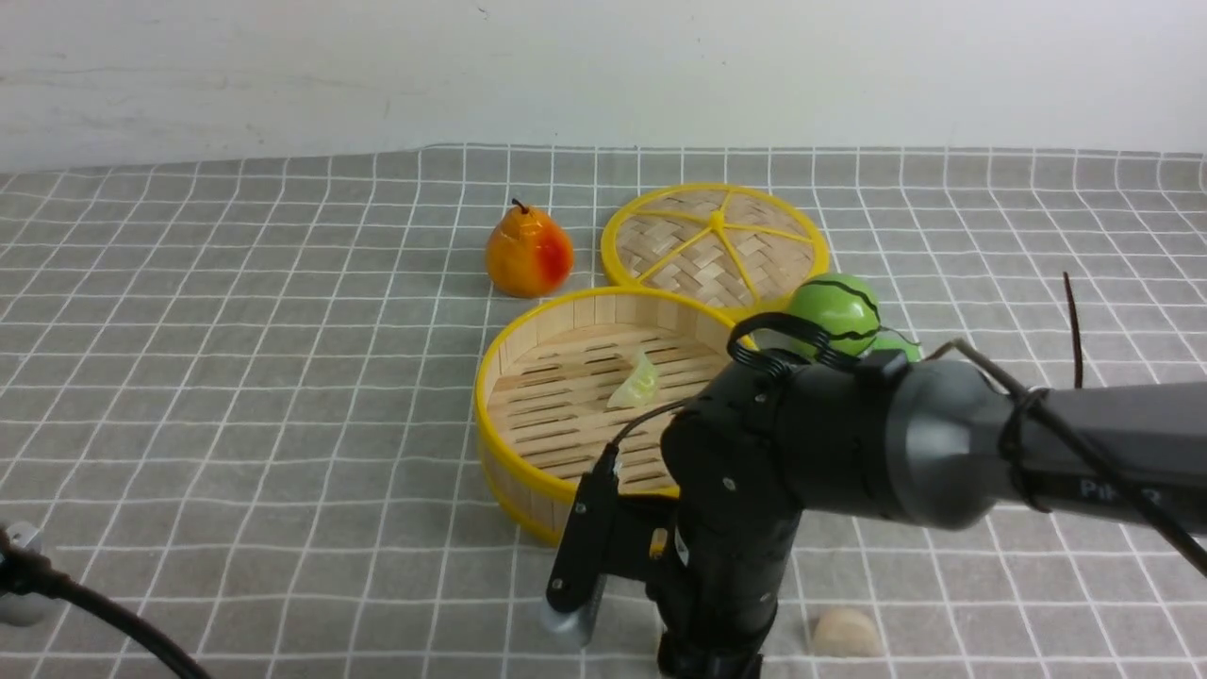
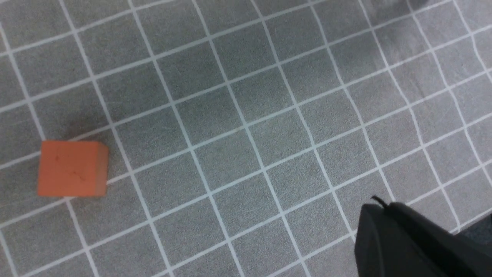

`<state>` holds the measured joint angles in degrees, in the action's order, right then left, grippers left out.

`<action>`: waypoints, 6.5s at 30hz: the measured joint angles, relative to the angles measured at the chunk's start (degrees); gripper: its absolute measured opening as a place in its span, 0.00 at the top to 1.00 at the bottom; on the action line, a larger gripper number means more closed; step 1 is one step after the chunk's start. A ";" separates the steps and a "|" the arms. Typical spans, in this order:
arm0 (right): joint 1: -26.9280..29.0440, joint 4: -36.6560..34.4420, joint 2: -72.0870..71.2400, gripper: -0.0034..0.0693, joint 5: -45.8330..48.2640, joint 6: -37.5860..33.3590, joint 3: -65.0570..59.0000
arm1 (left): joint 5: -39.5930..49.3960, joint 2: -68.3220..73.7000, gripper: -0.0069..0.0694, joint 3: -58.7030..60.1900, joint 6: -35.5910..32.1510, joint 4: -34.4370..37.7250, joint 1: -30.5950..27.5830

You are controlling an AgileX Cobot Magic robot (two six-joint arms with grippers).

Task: Put the dumplings into the steamer on the table with the grey tablecloth.
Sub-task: 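Reach for and grasp a dumpling lying on the table beside the steamer, then place the dumpling in the bamboo steamer basket with the right gripper, then reach for and grasp a dumpling lying on the table beside the steamer, then place the dumpling in the bamboo steamer basket with the right gripper, then reach for and grasp a dumpling lying on the table beside the steamer, then place the dumpling in the bamboo steamer basket with the right gripper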

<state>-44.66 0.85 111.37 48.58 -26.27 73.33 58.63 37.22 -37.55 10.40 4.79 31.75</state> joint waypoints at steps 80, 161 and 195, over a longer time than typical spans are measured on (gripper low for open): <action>17.29 -1.69 -14.67 0.30 3.48 16.30 -7.89 | 0.27 0.00 0.90 0.00 0.02 3.78 0.00; 22.67 0.44 -2.17 0.34 15.06 15.56 19.21 | 0.41 0.00 0.88 0.00 0.02 4.19 0.00; 26.65 -2.35 7.85 0.65 13.81 3.50 23.31 | 0.41 0.00 0.86 0.00 0.02 4.19 0.00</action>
<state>-18.01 -1.50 119.23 62.40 -22.77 96.65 59.04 37.22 -37.55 10.42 8.98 31.75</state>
